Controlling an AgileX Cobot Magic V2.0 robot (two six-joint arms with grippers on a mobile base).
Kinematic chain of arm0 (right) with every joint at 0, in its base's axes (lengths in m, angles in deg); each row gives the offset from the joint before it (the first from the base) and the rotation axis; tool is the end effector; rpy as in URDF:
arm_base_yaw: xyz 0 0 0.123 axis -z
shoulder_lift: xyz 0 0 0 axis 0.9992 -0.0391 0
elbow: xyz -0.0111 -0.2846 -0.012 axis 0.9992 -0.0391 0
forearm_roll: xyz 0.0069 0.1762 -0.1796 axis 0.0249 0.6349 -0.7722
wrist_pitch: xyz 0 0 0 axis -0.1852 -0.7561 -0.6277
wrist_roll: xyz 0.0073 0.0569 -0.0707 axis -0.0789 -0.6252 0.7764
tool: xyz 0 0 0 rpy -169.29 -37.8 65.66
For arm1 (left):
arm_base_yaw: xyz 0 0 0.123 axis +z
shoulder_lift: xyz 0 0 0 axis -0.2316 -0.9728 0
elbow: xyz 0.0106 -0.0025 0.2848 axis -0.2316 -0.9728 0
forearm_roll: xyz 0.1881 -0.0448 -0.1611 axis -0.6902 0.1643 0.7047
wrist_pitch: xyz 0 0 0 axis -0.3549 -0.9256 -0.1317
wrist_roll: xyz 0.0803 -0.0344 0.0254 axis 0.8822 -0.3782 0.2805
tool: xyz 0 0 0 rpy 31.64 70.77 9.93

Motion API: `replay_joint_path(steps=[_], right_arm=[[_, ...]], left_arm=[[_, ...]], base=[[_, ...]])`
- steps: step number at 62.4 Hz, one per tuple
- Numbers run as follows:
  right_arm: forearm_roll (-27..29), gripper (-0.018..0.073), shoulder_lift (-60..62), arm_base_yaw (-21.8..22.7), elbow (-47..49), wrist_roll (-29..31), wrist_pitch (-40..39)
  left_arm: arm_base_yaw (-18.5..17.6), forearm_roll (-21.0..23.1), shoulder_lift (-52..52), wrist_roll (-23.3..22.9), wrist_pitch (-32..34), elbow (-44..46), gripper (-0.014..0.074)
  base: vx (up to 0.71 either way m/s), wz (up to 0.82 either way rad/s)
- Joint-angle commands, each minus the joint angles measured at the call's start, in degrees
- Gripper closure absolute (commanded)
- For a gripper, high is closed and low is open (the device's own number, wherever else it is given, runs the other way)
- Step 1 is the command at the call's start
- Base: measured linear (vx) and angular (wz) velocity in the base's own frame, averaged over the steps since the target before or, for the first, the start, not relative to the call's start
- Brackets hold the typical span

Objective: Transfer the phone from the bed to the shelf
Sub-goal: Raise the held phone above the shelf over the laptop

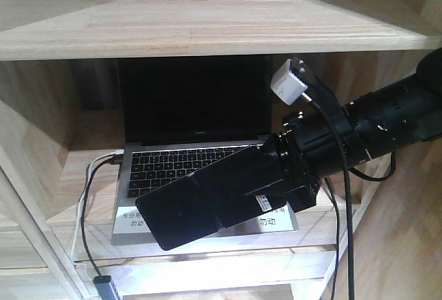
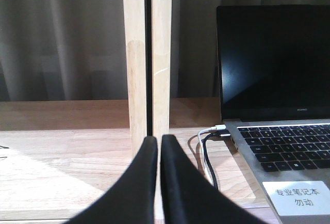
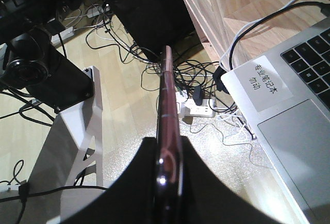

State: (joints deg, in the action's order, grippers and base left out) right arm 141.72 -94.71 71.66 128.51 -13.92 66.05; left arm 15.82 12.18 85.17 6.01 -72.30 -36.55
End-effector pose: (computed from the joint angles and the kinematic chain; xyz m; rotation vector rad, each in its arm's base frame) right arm 0.2453 0.1480 0.3075 -1.2486 2.0588 1.1443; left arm 0.0561 0.0020 0.1856 0.0715 1.6884 0.1200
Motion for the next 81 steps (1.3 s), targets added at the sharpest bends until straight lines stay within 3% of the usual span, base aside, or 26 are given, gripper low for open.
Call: replay_joint_path(steps=[1, 55, 81], right_arm=[[4.6, 0.0561, 2.3, 0.2, 1.3, 0.0, 4.3], [4.5, 0.0561, 2.4, 0.2, 1.5, 0.0, 4.5], [5.7, 0.0561, 10.4, 0.2, 1.6, -0.2, 4.1]], left_arm=[[-0.2, 0.5, 0.8, -0.3, 4.1, 1.2, 0.0595], [-0.2, 0.5, 0.8, -0.3, 4.1, 1.2, 0.0595], [-0.2, 0.5, 0.8, -0.3, 4.1, 1.2, 0.0595]], base=[[0.0, 0.0], [0.0, 0.0], [0.0, 0.0]])
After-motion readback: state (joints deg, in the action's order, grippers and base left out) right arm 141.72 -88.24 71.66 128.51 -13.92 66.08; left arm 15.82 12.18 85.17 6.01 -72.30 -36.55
